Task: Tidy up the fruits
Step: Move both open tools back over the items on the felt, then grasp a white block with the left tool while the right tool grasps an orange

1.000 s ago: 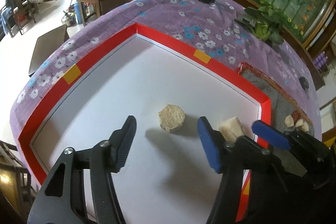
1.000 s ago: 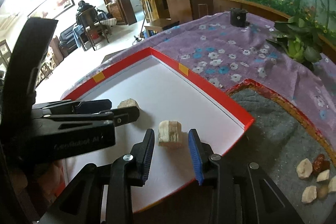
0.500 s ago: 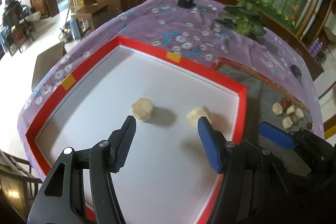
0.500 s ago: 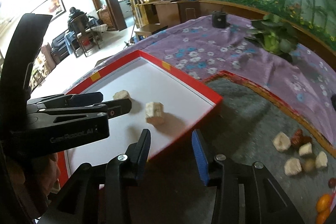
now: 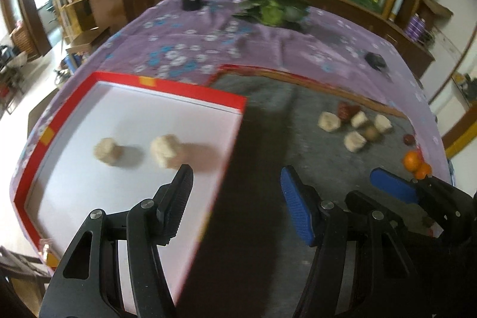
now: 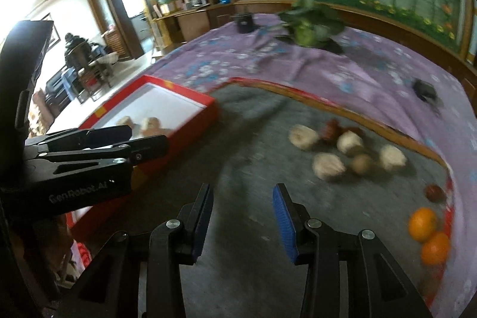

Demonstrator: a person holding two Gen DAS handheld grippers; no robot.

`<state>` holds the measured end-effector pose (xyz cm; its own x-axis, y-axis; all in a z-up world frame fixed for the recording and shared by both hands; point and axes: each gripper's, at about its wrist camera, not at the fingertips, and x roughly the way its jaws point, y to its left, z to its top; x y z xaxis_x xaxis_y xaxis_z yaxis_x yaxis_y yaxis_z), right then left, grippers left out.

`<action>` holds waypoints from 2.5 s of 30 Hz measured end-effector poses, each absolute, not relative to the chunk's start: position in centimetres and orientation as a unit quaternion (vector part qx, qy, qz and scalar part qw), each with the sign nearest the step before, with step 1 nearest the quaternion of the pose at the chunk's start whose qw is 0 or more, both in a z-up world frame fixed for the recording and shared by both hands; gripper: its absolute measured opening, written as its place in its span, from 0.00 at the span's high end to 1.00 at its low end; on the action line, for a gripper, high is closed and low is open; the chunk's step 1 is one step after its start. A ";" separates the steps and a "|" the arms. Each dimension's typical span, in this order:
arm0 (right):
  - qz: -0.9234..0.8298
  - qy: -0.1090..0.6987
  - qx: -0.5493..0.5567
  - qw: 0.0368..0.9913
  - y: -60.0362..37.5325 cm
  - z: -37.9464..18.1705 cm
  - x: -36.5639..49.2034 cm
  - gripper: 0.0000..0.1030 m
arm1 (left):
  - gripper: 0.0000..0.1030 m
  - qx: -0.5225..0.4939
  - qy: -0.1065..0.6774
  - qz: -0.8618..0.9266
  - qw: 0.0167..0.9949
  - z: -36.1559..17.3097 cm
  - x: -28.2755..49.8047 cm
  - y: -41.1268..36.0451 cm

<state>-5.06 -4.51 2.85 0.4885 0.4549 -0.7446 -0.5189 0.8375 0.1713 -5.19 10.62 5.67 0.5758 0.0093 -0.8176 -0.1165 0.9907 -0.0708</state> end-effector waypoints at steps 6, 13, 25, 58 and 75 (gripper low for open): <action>0.230 0.424 -0.017 0.876 -10.8 2.5 -5.8 0.58 | 0.40 -0.048 0.471 0.000 0.881 5.3 -4.4 7.1; 0.182 0.428 0.010 0.885 -16.7 1.8 -6.3 0.57 | 0.40 -0.041 0.480 -0.038 0.876 4.6 -3.0 4.0; 0.141 0.421 0.021 0.896 -22.2 1.6 -7.1 0.54 | 0.41 -0.027 0.497 -0.064 0.865 2.5 1.0 -0.5; 0.170 0.422 -0.026 0.890 -20.8 -1.4 -2.8 0.67 | 0.54 0.014 0.490 -0.039 0.870 0.6 3.0 -2.7; 0.199 0.406 -0.001 0.892 -18.5 1.1 -6.2 0.67 | 0.73 0.002 0.473 -0.062 0.879 2.8 -1.1 -0.5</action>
<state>-6.21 -18.55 1.14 0.5917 0.3545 -0.7240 -0.3558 0.9208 0.1600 -1.15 -0.46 2.83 0.5454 -0.1068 -0.8314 0.1100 0.9924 -0.0554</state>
